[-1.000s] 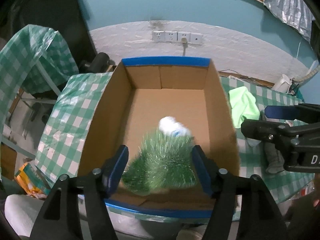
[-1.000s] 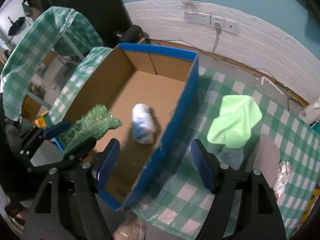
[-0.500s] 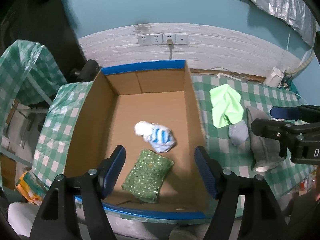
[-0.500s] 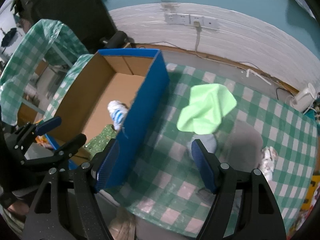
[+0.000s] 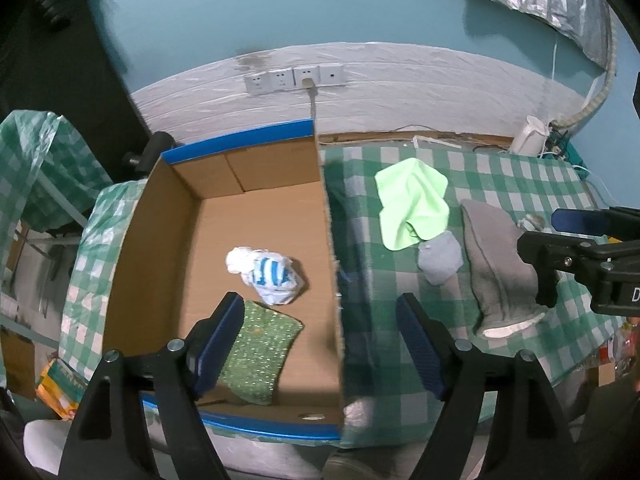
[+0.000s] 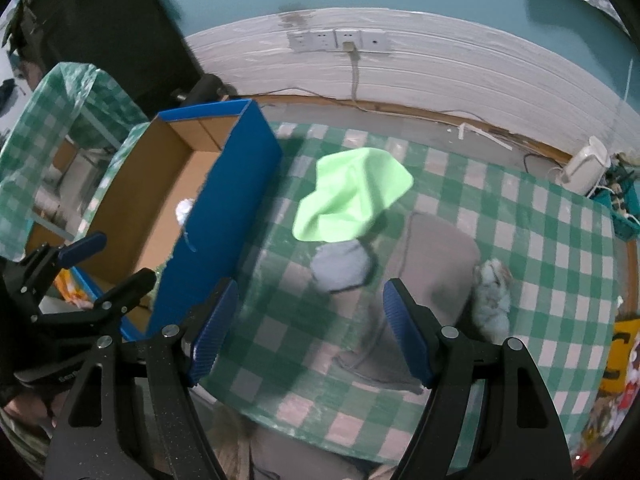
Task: Organize soft objects
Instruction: 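Move both grippers back over the grey hat and plastic bundle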
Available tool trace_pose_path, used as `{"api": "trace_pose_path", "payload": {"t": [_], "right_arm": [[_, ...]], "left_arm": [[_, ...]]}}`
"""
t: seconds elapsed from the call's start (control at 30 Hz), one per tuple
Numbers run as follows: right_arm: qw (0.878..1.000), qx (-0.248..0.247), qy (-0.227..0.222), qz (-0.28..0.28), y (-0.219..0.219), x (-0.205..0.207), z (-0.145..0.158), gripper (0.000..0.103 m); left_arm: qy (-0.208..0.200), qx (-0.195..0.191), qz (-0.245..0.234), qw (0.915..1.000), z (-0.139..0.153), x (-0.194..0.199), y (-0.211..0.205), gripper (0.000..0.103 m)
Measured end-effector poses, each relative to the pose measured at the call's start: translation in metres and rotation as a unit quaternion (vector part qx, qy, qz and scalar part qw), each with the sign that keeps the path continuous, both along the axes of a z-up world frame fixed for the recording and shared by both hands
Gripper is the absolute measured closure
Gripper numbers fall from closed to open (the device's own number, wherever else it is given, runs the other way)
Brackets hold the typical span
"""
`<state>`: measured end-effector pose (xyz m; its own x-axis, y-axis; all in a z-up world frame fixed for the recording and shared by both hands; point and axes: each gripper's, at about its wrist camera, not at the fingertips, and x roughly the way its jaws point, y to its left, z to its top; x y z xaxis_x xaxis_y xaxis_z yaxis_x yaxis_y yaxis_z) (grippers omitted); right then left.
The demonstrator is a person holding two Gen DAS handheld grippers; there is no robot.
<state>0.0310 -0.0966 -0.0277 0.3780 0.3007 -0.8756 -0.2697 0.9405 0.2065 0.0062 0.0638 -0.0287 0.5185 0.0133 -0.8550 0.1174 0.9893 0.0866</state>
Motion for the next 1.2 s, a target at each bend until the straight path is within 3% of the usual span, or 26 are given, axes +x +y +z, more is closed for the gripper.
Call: {"api": "trace_pose_path", "payload": {"t": [0.77,1.2], "right_arm": [[0.996,-0.008,0.009,-0.086,-0.108,-0.011,-0.022,0.027],[0.991,-0.021,0.027,-0.129,-0.147,-0.004,-0.043,0.027]], "left_arm": [[0.040,0.010,-0.048,0.9980,-0.018,0.008,-0.071,0.023],[0.084,0.004,-0.059,0.9947,-0.046,0.023,-0.105,0.022]]}}
